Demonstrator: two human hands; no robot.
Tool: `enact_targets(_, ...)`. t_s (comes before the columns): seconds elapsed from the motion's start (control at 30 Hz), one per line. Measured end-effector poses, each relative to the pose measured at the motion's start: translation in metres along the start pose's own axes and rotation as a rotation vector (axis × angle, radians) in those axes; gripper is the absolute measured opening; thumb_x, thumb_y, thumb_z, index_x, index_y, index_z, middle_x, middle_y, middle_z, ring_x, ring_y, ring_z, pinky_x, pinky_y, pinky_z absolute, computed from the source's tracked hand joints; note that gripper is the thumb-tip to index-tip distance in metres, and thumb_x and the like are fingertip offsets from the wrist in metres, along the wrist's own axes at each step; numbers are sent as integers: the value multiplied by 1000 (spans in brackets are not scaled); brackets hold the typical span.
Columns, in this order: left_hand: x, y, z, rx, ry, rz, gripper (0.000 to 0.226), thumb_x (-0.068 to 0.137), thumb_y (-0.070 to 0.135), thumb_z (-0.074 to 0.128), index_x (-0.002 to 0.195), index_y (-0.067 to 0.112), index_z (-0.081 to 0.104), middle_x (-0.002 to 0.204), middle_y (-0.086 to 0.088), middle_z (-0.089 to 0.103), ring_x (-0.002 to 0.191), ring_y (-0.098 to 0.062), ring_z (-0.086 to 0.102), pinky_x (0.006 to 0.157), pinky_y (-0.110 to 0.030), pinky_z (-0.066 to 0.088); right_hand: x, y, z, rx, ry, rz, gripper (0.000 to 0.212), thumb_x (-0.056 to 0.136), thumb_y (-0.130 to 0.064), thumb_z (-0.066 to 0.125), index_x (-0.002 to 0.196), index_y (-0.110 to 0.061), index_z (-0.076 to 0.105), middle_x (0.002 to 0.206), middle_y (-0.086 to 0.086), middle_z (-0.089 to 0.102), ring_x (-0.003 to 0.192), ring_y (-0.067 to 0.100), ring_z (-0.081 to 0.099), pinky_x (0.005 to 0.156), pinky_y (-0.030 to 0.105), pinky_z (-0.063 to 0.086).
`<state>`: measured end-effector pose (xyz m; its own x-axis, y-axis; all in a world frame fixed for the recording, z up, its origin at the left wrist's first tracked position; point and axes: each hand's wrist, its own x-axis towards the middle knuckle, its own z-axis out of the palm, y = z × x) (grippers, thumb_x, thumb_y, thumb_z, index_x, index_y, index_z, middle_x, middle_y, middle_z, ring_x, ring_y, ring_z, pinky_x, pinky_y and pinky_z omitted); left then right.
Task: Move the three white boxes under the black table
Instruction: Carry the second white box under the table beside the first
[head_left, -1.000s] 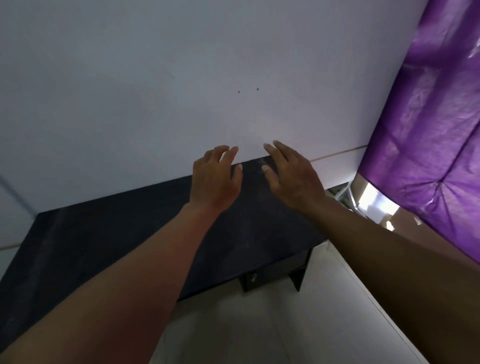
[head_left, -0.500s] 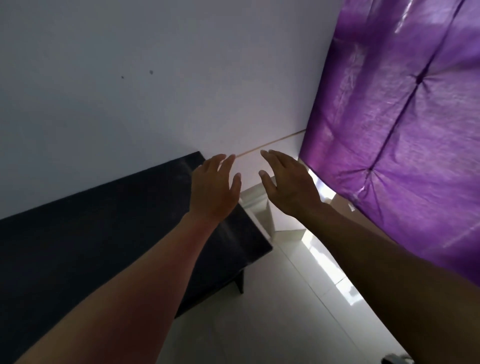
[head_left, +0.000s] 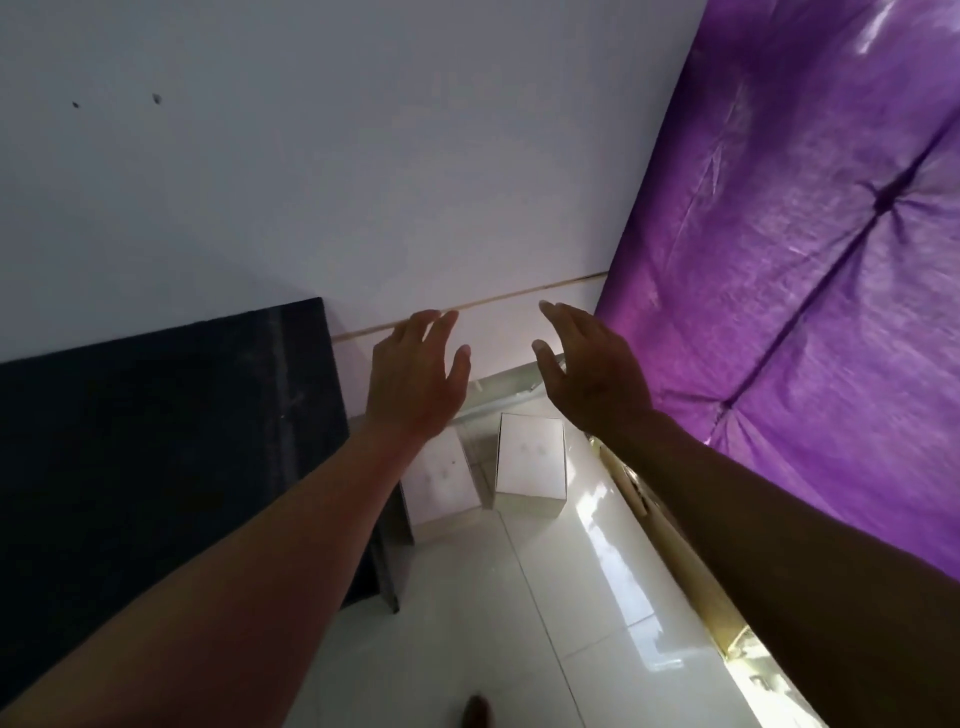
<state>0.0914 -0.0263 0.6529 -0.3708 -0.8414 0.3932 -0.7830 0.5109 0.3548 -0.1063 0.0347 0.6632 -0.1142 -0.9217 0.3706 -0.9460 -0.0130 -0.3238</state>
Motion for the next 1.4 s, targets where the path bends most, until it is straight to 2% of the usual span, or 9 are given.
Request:
enact_targets(0.17,54,26,63,5,-43,-7,46,98,29,49,140,10,50,139,-12,54,125,-30,52,101,-45,43,36,73,24,51,-30,38,48,102,-31,50,146,-11,46,144,11,55,132,27,52,107,47,44)
enact_targets(0.33,95,48,122,-14,-115,-58,47,98,29,49,140,10,49,140,-12,53,125,-29,52,100,-47,44,64,142,44,83,-52,63,46,102,-28,52,143,-9,49,140,12,58,130,27,53,104,46,46)
enact_targets(0.43,112,54,157,-17,-158,-78,47,99,30,49,141,9,48,139,-13,53,124,-29,53,99,-48,46,77,180,61,108,-100,85,46,103,-29,50,145,-10,47,144,13,55,135,26,49,109,45,42)
enact_targets(0.67,139,57,256,-72,-164,-243,47,98,28,51,140,6,49,136,-15,55,123,-30,53,99,-46,47,104,264,131,254,-180,189,49,102,-30,49,148,-15,43,153,8,46,141,24,41,112,46,39)
enact_targets(0.83,140,36,346,-167,-185,-392,48,97,28,54,140,7,48,135,-14,55,126,-28,49,103,-43,43,95,317,215,351,-212,276,52,102,-33,47,151,-16,39,157,6,40,148,20,31,117,42,33)
enact_targets(0.97,122,-4,440,-203,-197,-480,49,97,34,54,141,12,48,136,-9,53,128,-24,48,103,-40,43,75,356,314,453,-208,362,52,102,-30,51,149,-11,41,154,10,43,145,22,36,117,40,32)
enact_targets(1.13,84,-65,573,-203,-240,-556,54,96,41,52,144,19,44,143,-2,50,134,-20,44,108,-34,36,41,409,453,449,-221,449,54,101,-38,51,150,-16,41,154,7,43,143,20,38,110,25,28)
enact_targets(1.33,37,-124,722,-284,-244,-649,61,93,52,51,147,24,38,149,1,43,135,-17,42,103,-23,28,5,467,602,522,-208,584,65,99,-49,50,154,-19,32,160,5,34,148,18,28,116,31,24)
enact_targets(1.4,21,-141,763,-296,-243,-657,63,93,53,51,147,25,38,151,2,42,136,-17,41,106,-25,29,-9,486,639,541,-207,573,69,97,-52,51,155,-21,31,162,3,31,149,17,26,120,36,25)
